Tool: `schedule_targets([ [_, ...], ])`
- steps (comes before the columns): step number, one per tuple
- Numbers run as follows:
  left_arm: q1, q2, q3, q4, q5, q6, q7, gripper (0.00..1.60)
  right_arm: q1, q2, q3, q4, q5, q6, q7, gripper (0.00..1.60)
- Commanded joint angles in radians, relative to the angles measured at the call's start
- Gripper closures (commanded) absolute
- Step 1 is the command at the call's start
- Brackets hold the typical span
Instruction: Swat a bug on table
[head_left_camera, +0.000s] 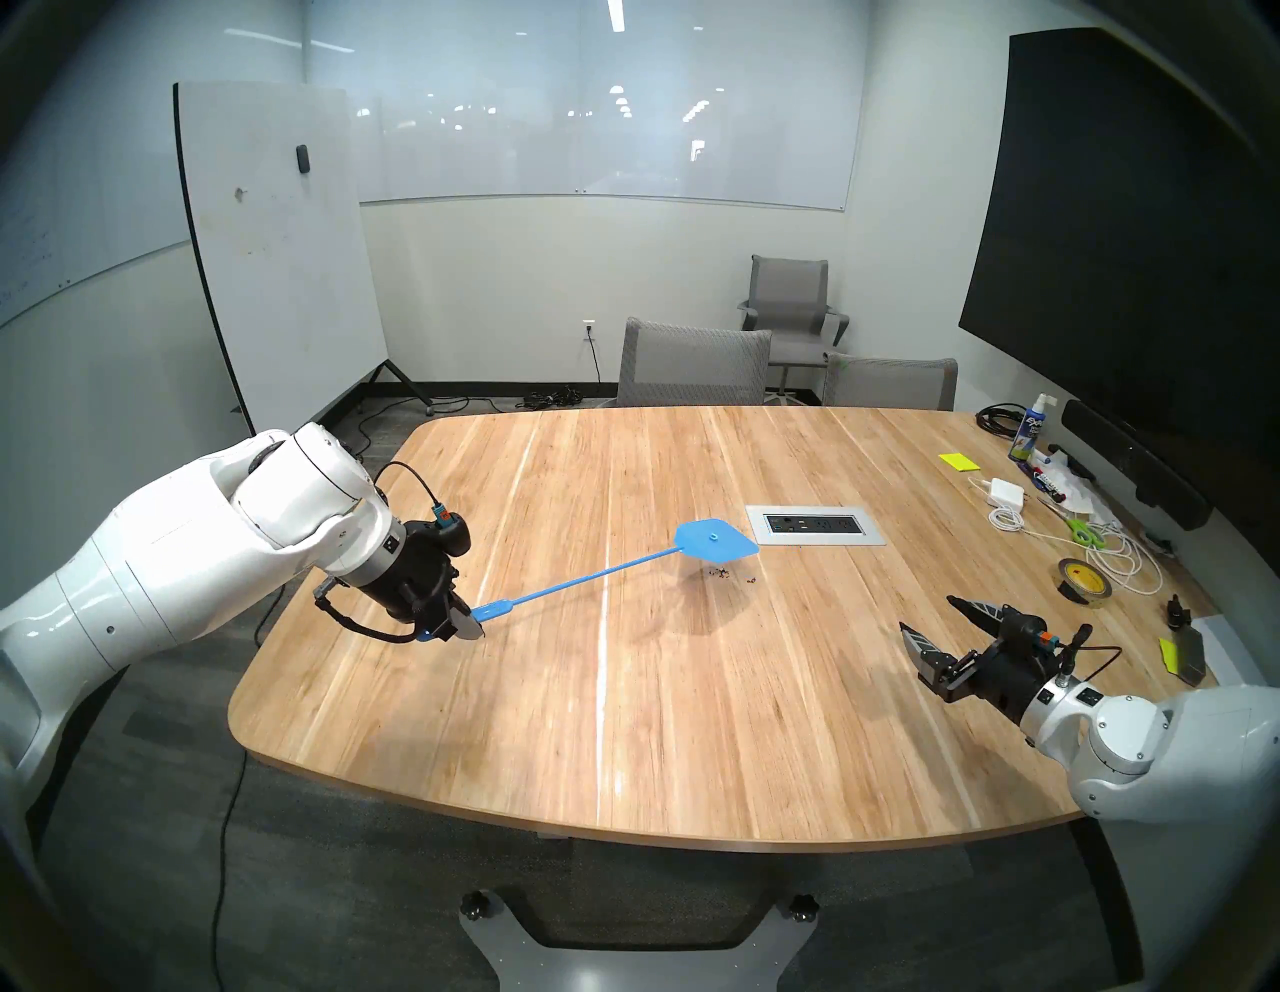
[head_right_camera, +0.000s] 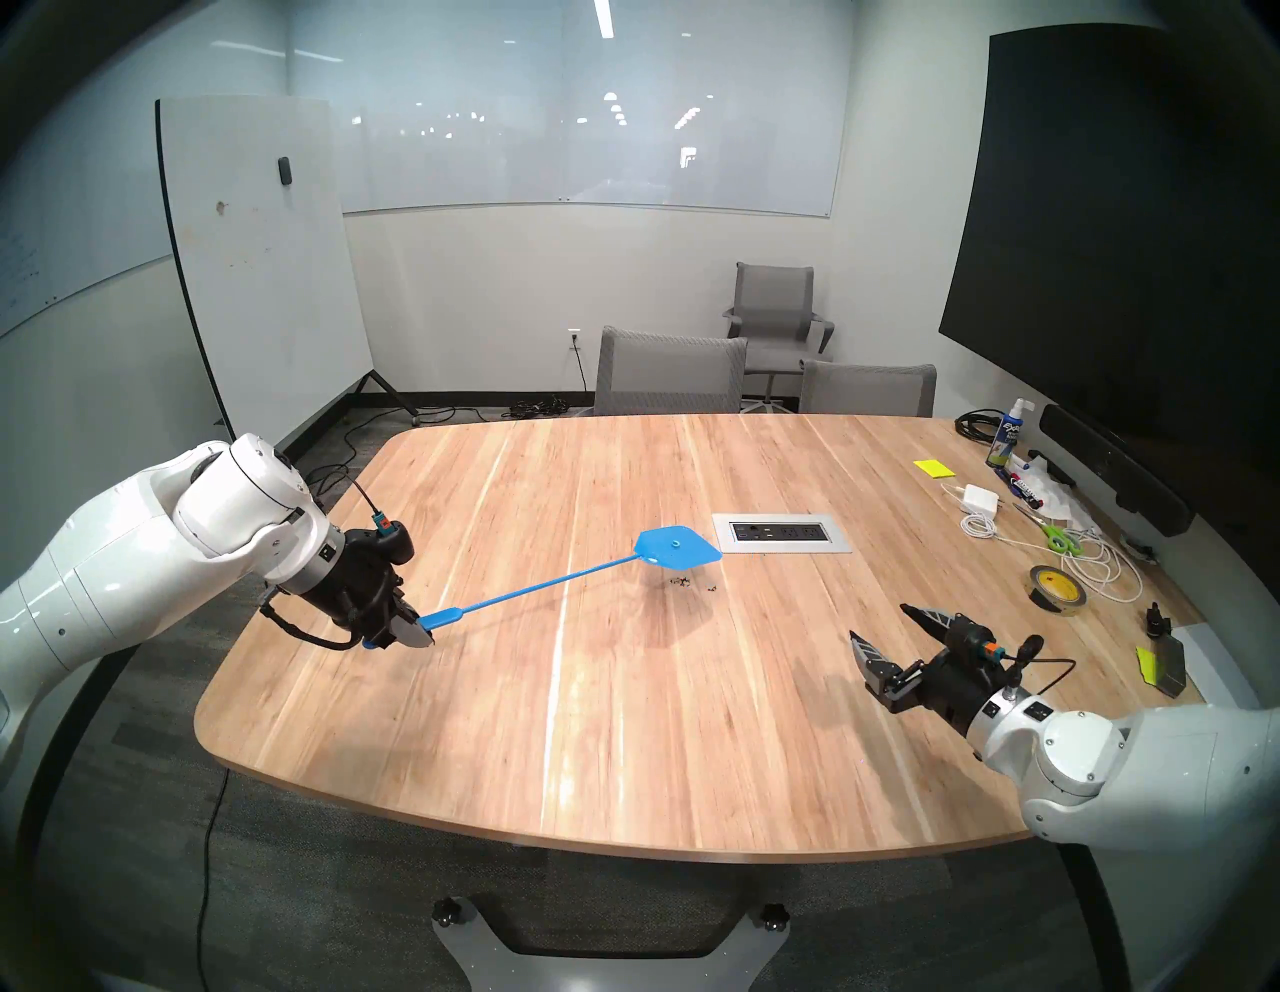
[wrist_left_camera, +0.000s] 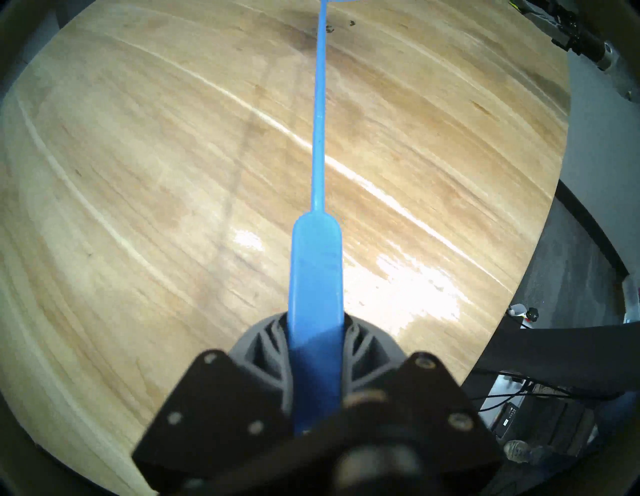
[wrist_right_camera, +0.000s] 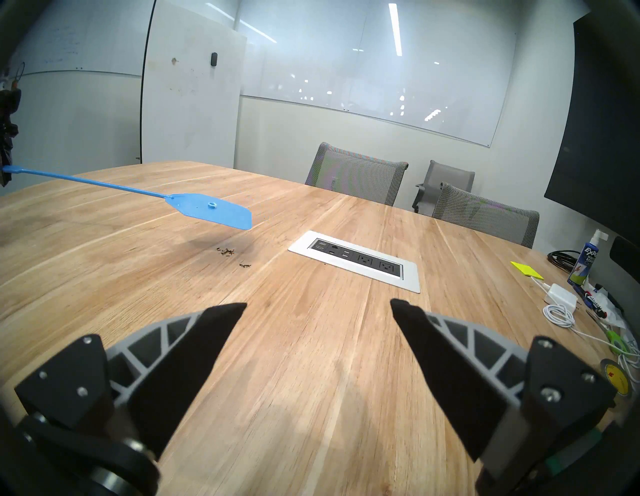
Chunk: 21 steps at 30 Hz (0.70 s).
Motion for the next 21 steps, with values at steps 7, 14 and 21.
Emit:
schedule_targets([
  [7, 0.003, -0.062, 0.135, 0.077, -0.005, -0.002, 0.063, 1.60, 0.009, -0.001, 0.008, 0.002, -0.001, -0.002, -0.001, 0.00],
  [14, 0.004, -0.068, 0.226, 0.104, 0.017, -0.002, 0.114, 1.60, 0.009, -0.001, 0.008, 0.002, -0.001, -0.002, -0.001, 0.00],
  [21, -0.033, -0.067, 0.245, 0.099, -0.001, -0.002, 0.119, 1.60, 0.009, -0.001, 0.009, 0.002, -0.001, -0.002, -0.001, 0.00],
])
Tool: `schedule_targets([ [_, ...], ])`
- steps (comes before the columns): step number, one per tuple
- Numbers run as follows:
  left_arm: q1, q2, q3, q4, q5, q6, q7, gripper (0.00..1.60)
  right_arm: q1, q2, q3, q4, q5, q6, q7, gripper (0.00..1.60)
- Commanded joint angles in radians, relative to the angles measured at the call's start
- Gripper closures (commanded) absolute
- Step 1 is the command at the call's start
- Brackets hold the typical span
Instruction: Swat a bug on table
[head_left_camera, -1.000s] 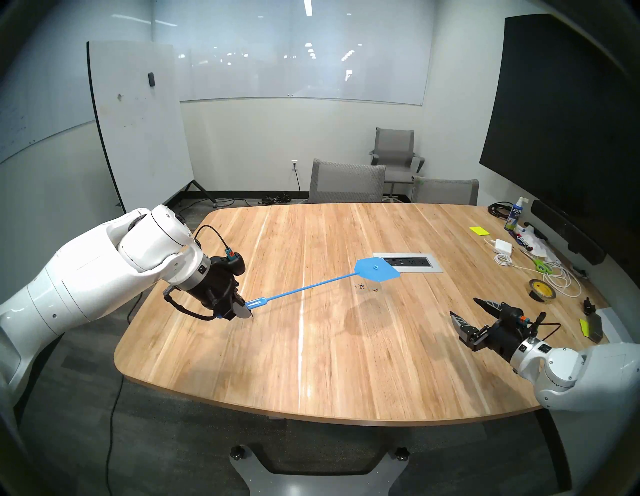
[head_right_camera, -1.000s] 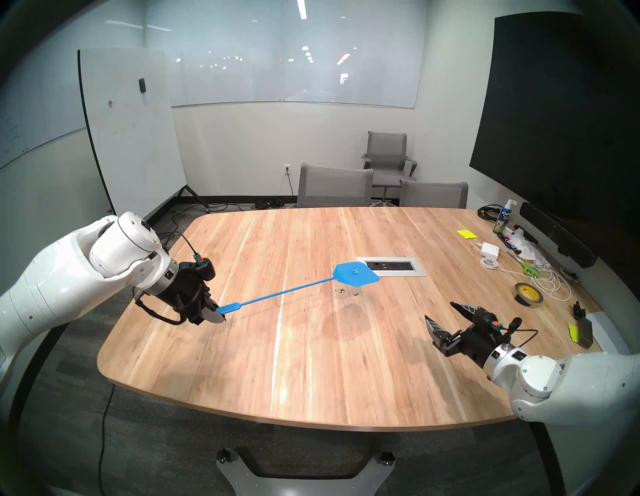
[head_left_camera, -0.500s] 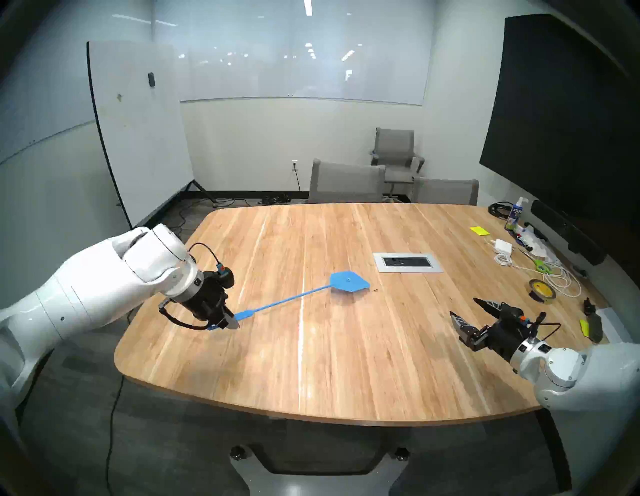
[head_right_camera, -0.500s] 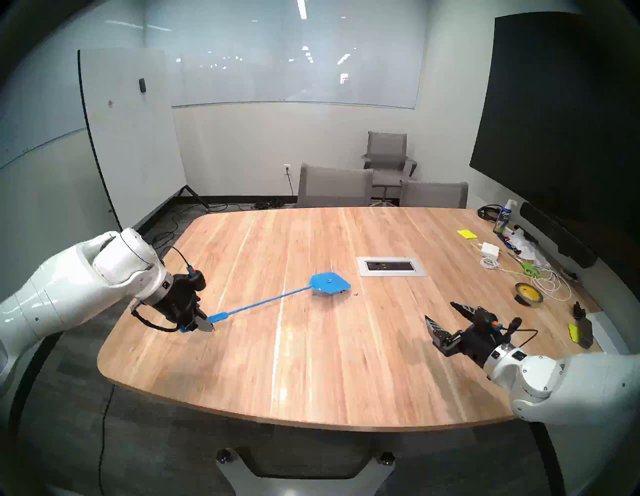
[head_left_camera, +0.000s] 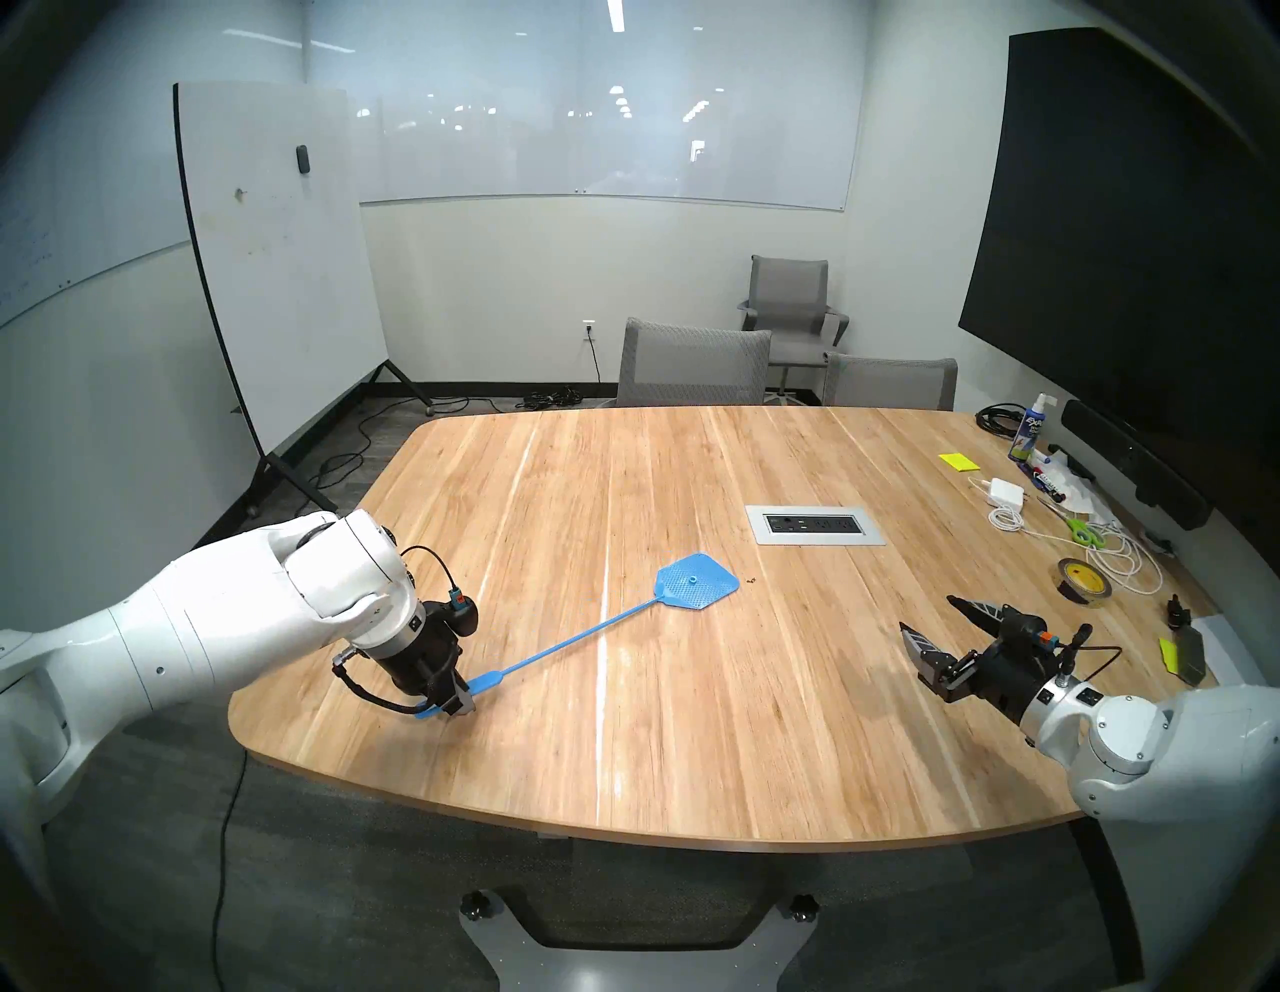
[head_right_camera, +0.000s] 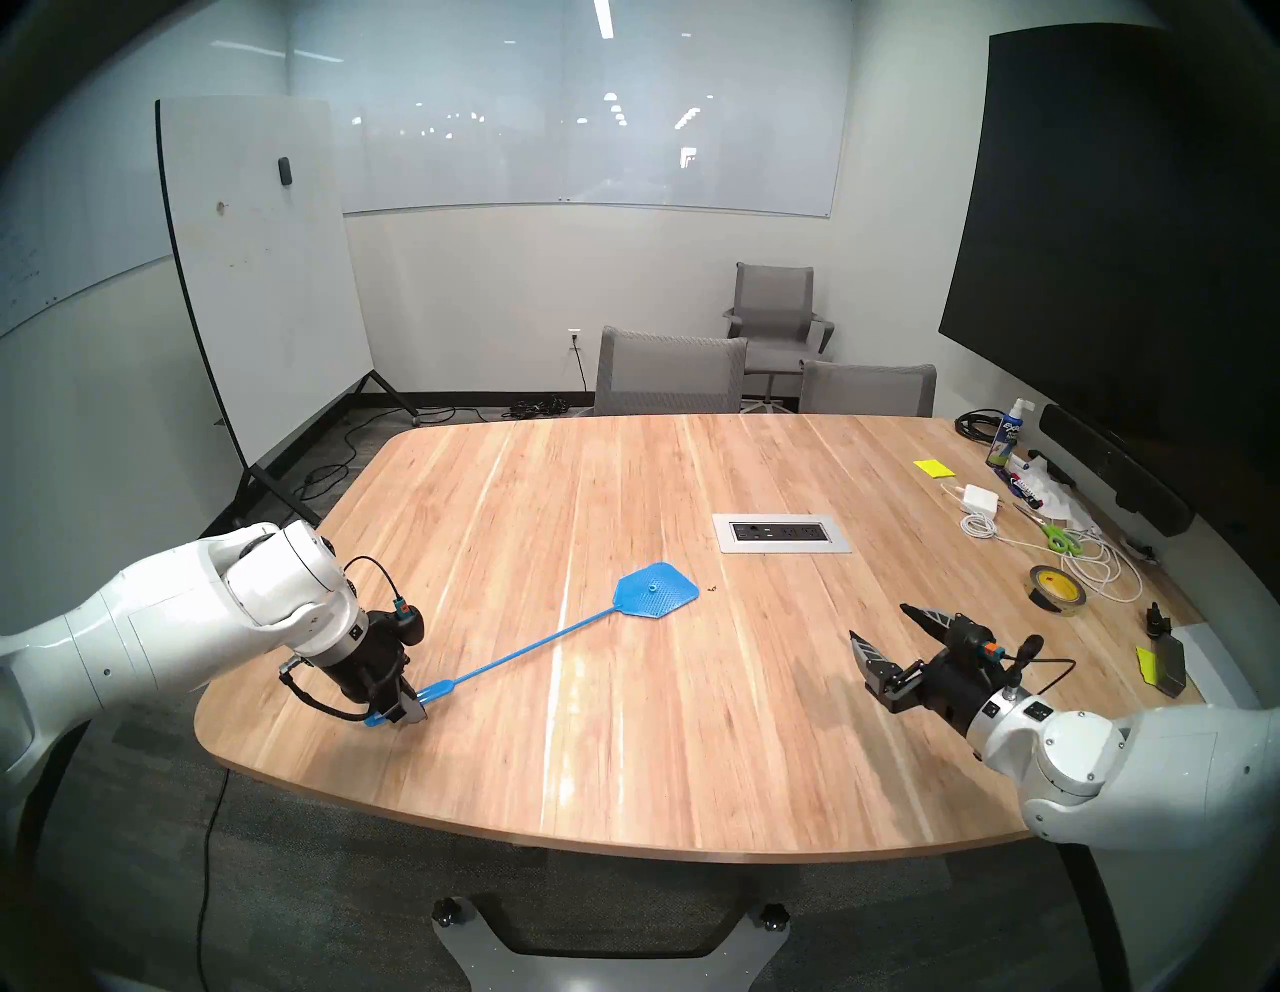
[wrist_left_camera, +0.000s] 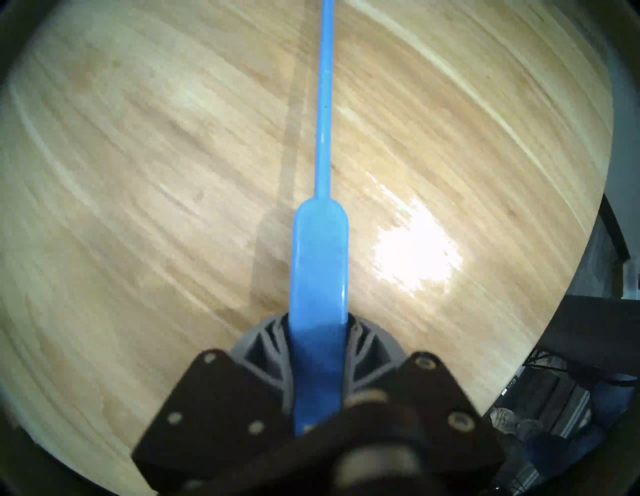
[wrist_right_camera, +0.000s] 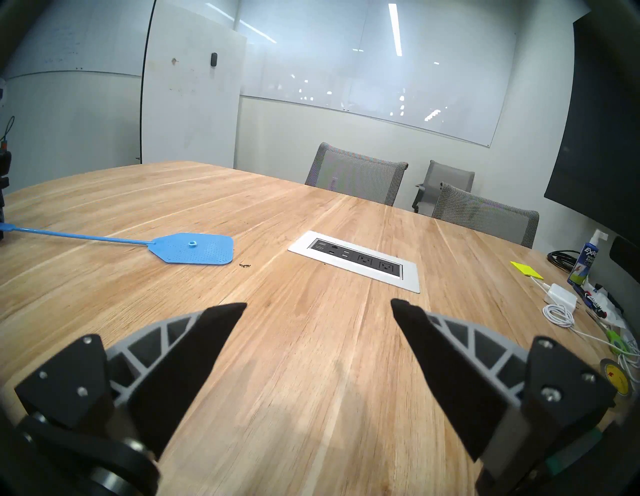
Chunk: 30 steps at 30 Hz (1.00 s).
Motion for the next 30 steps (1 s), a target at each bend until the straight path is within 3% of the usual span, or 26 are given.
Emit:
schedule_targets([
  [1, -0.028, -0.004, 0.026, -0.002, -0.013, -0.001, 0.020, 1.60, 0.009, -0.001, 0.008, 0.003, -0.001, -0.002, 0.000, 0.00],
  [17, -0.147, 0.076, -0.053, -0.191, -0.120, -0.001, -0.009, 1.60, 0.009, -0.002, 0.008, 0.002, -0.001, -0.002, -0.001, 0.00],
  [24, -0.162, 0.114, -0.051, -0.245, -0.170, -0.001, -0.008, 1.60, 0.009, -0.001, 0.008, 0.003, -0.001, -0.002, -0.001, 0.00],
  [30, -0.163, 0.108, -0.025, -0.250, -0.199, -0.001, 0.013, 1.60, 0.009, -0.001, 0.009, 0.003, -0.001, -0.002, 0.000, 0.00],
])
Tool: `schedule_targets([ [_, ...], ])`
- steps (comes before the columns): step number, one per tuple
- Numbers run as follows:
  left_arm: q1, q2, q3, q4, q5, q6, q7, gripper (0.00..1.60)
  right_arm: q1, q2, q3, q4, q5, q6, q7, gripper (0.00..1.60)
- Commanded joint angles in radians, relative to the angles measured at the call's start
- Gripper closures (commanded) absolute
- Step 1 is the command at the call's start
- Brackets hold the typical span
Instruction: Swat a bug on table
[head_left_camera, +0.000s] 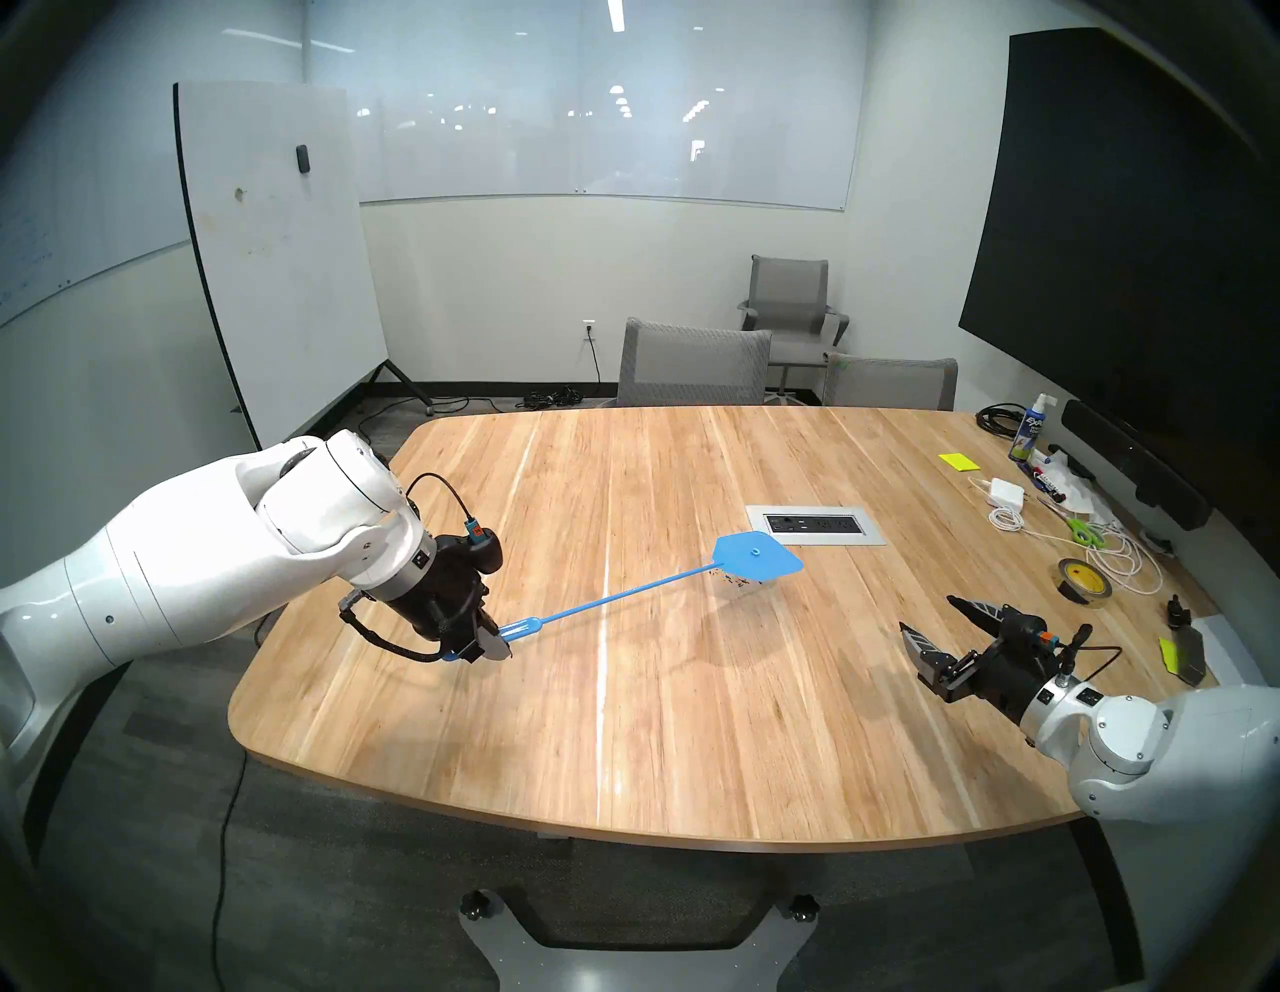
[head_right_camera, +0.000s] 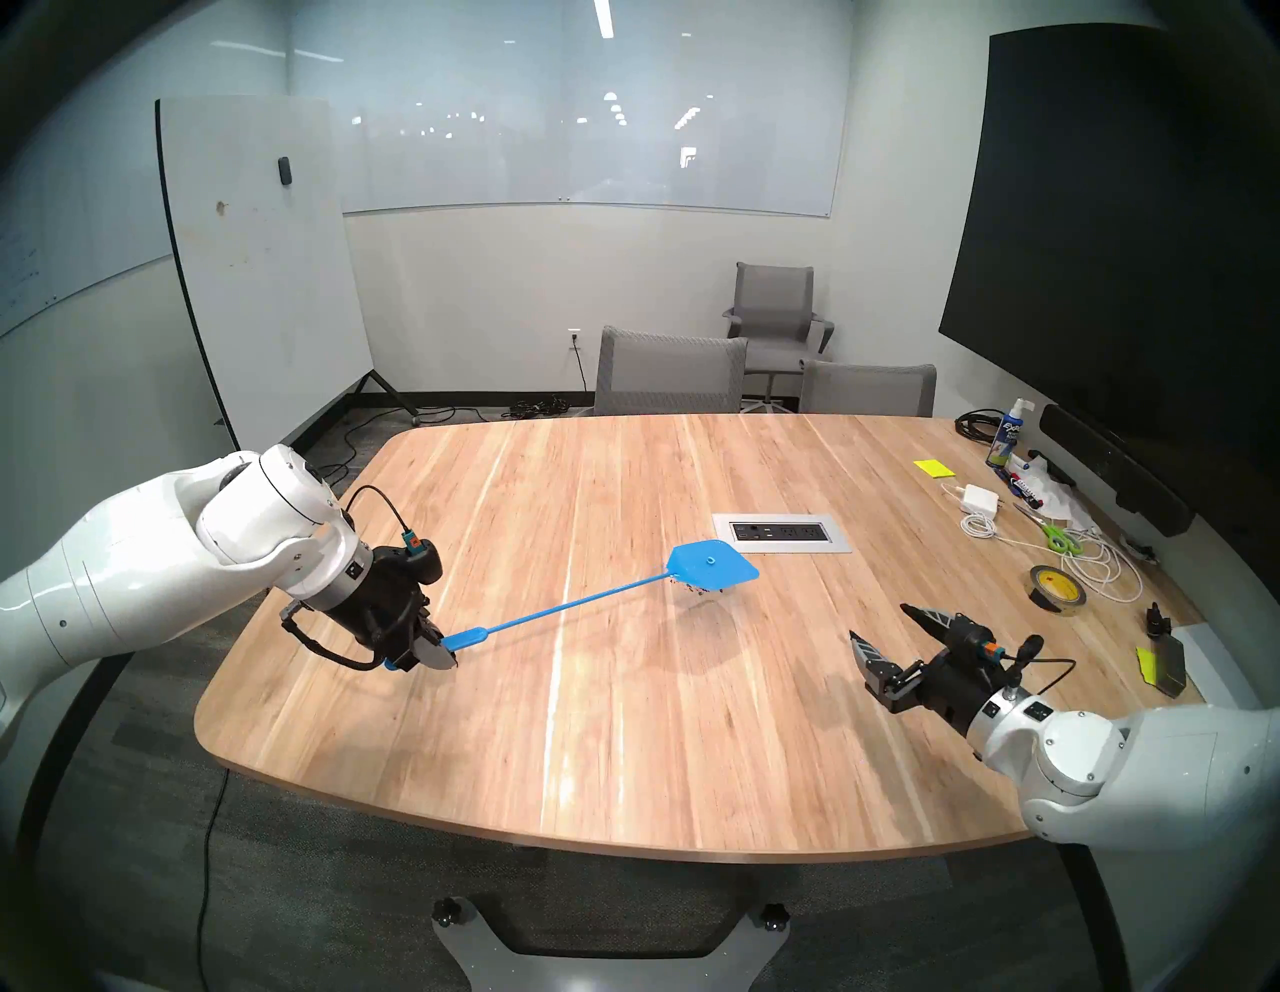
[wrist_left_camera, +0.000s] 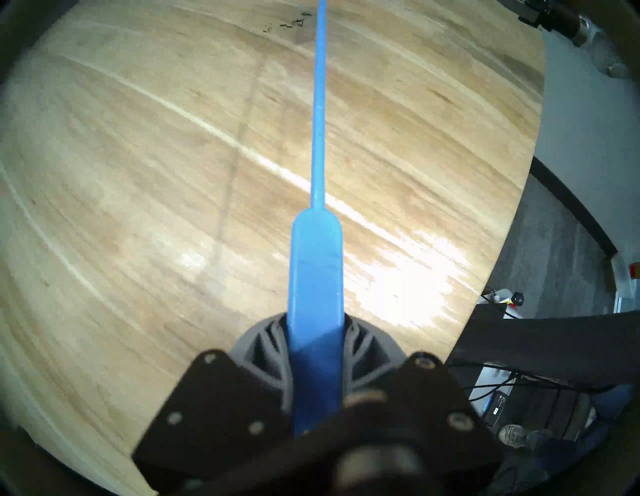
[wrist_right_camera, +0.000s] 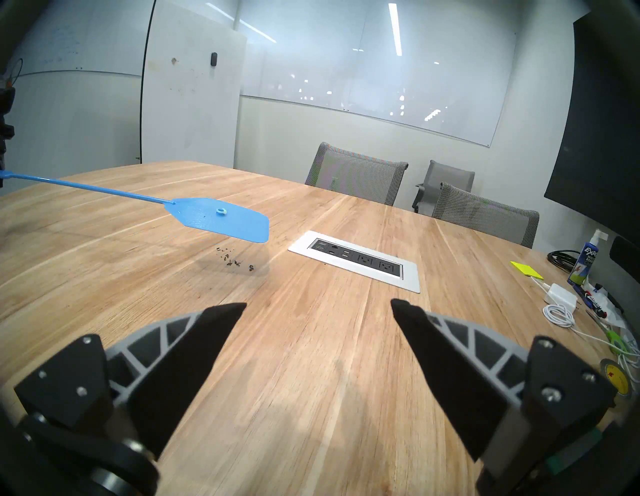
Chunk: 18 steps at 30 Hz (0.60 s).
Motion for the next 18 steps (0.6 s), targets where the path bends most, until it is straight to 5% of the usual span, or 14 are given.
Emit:
schedule_targets([
  [1, -0.030, 0.009, 0.012, -0.017, -0.042, -0.002, 0.030, 1.60, 0.009, -0.001, 0.009, 0.003, -0.001, -0.002, 0.000, 0.00],
  [18, -0.048, -0.102, 0.119, 0.112, -0.090, -0.002, 0.165, 1.60, 0.009, -0.001, 0.008, 0.002, -0.001, -0.002, -0.001, 0.00],
])
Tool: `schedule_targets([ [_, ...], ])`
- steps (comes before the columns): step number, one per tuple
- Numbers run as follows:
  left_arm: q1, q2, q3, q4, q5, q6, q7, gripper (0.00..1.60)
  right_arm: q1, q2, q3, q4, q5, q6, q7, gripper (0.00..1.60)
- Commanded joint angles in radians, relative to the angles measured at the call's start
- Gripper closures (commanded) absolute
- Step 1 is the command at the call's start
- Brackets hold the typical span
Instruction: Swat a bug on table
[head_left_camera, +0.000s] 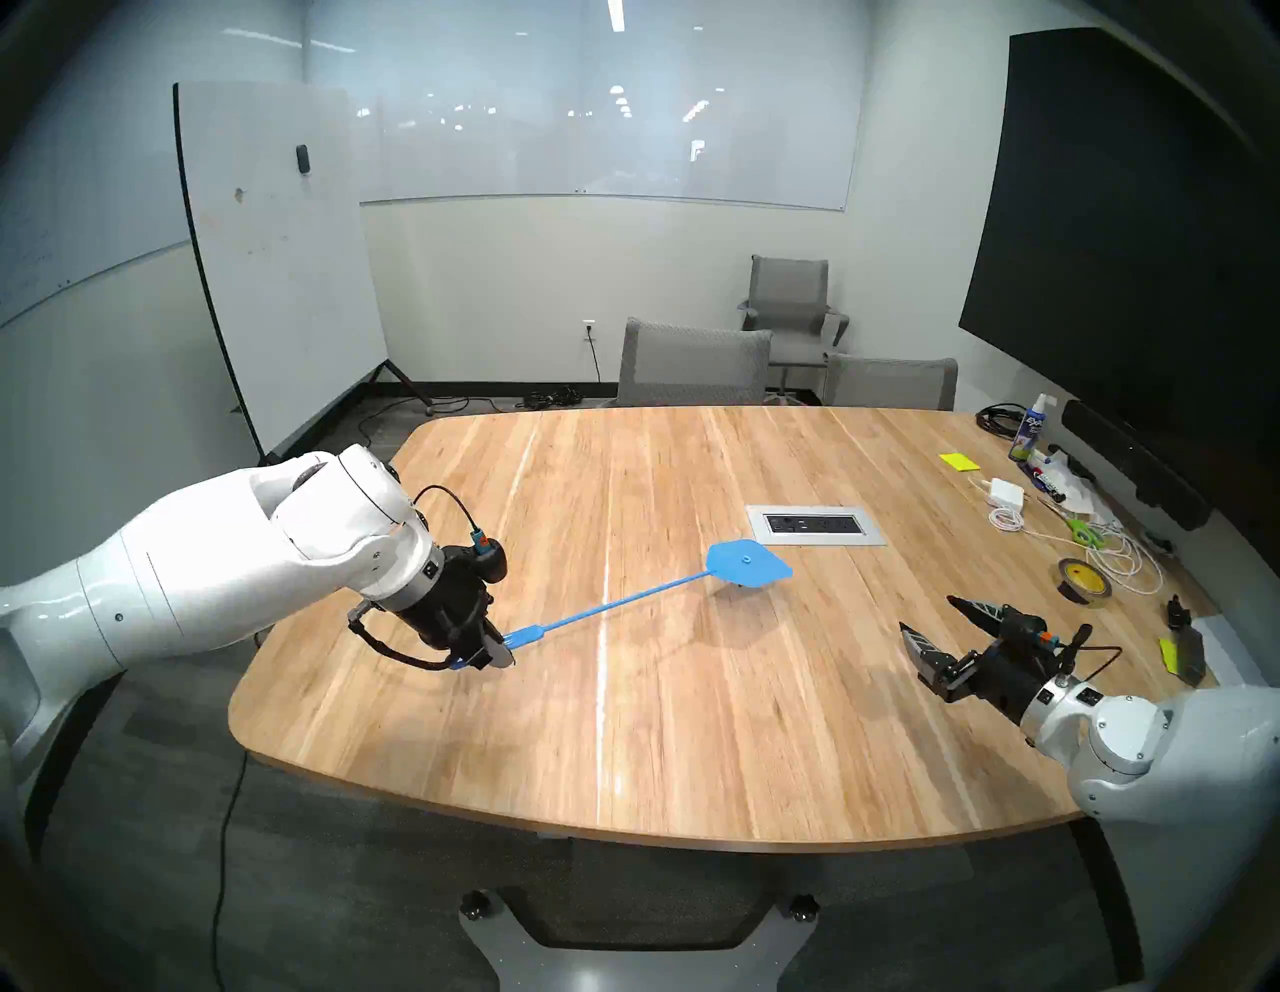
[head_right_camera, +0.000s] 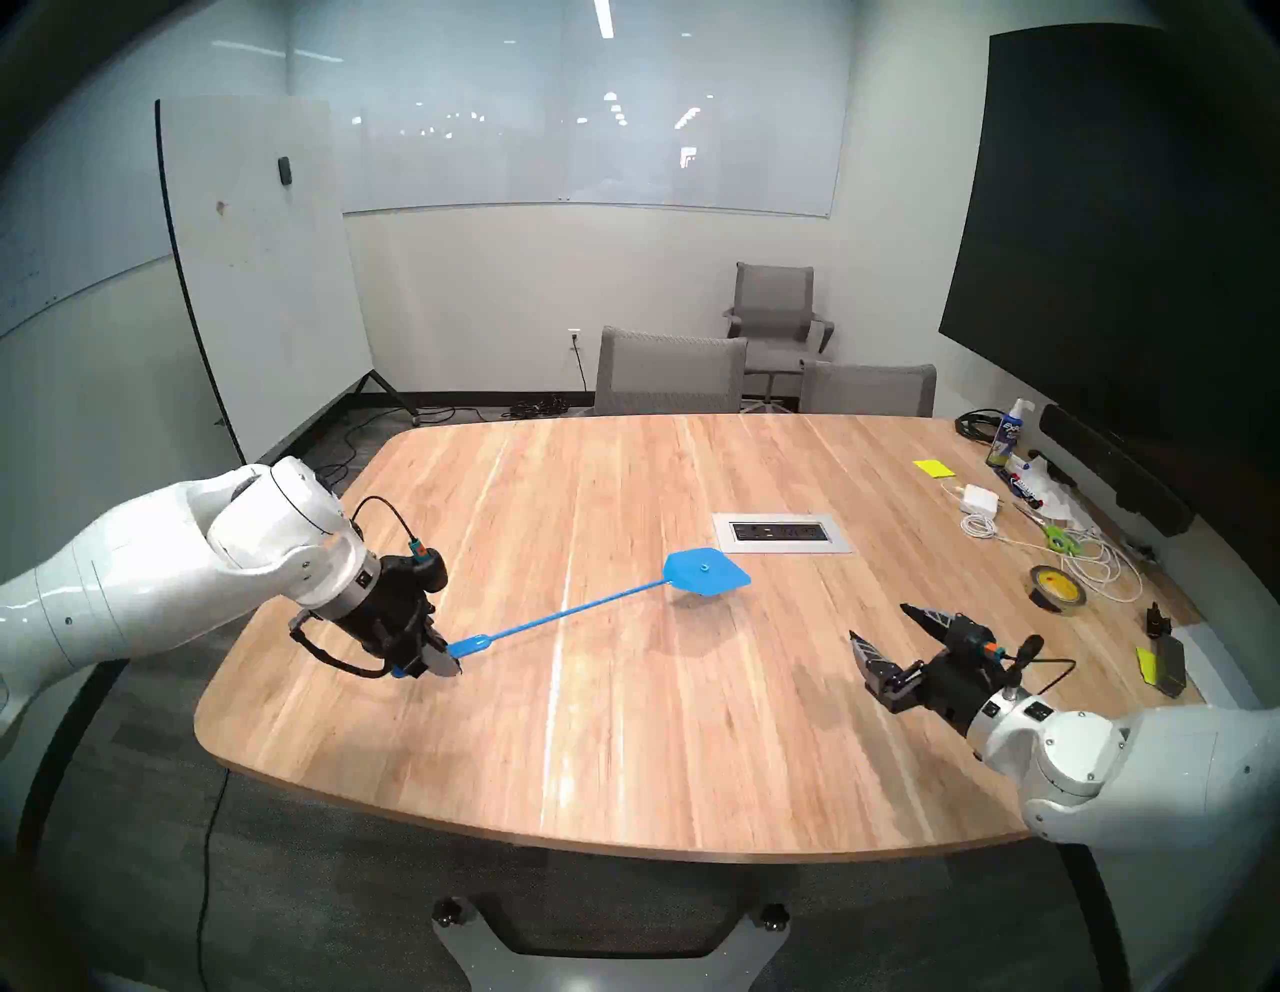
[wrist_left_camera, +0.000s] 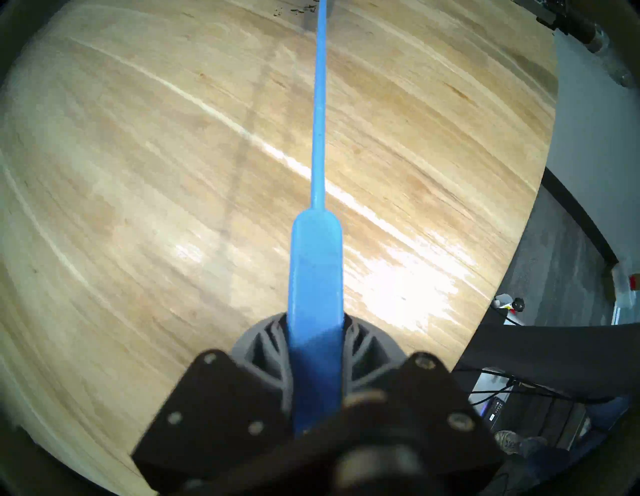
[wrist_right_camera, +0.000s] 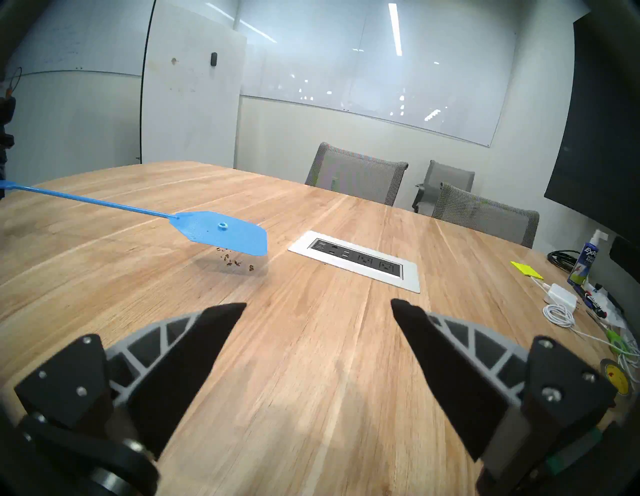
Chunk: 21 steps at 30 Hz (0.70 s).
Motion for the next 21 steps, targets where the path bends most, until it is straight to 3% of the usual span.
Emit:
schedule_targets([
  [1, -0.023, -0.063, 0.038, 0.056, -0.018, -0.002, 0.055, 1.60, 0.009, -0.001, 0.008, 0.003, -0.001, -0.002, 0.000, 0.00],
  [13, -0.010, -0.093, 0.202, 0.109, -0.004, -0.002, 0.173, 1.60, 0.009, -0.002, 0.008, 0.002, -0.001, -0.002, 0.000, 0.00],
  [21, -0.037, -0.090, 0.237, 0.102, -0.029, -0.002, 0.198, 1.60, 0.009, -0.001, 0.008, 0.002, -0.001, -0.002, 0.000, 0.00],
])
